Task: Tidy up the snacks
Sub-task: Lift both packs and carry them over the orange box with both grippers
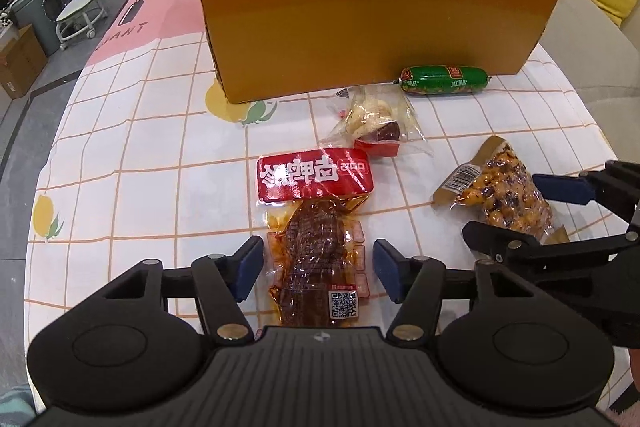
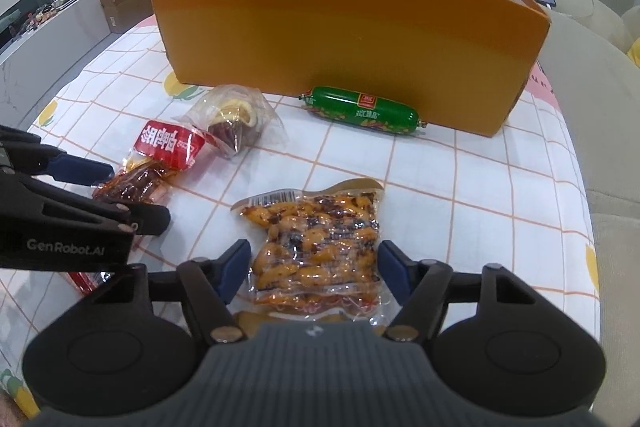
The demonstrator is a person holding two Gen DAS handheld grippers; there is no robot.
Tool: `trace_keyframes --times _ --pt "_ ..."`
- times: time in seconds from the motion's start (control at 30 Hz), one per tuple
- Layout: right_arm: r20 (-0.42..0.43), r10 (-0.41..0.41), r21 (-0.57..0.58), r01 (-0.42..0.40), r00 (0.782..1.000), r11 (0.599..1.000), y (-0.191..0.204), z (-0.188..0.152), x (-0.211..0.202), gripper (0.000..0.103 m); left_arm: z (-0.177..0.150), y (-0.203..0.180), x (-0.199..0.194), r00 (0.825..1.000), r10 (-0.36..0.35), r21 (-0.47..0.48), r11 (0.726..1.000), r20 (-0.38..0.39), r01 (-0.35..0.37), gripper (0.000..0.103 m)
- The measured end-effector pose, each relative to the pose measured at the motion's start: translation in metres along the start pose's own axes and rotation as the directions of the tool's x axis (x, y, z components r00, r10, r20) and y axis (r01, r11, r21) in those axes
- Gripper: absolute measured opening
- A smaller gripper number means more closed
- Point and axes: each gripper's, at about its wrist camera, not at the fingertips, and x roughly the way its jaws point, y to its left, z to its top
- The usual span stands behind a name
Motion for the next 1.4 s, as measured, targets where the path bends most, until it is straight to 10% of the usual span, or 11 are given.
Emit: trace_keyframes --times 0.2,0.73,1.4 --pt "-0.016 0.078 0.164 -0.075 0.997 0.984 -0.021 0.0 -0.01 0.065 -0.004 0.006 -0.008 0.998 -0.07 -0.073 0.995 -0.005 0.07 0.059" --pt "0.11 0.084 0.158 -0.101 0.99 0.982 -0.02 0.011 -0.069 0.065 0.007 0.0 -0.081 0.98 -0.121 -0.092 0.986 0.161 0.137 0.059" --pt "0.211 0.131 0.115 -0.157 0.969 0.981 -0.067 0.142 -0.11 0.065 0.154 0.019 -0.108 0.963 -0.201 -0.077 0.973 0.182 0.217 0.059"
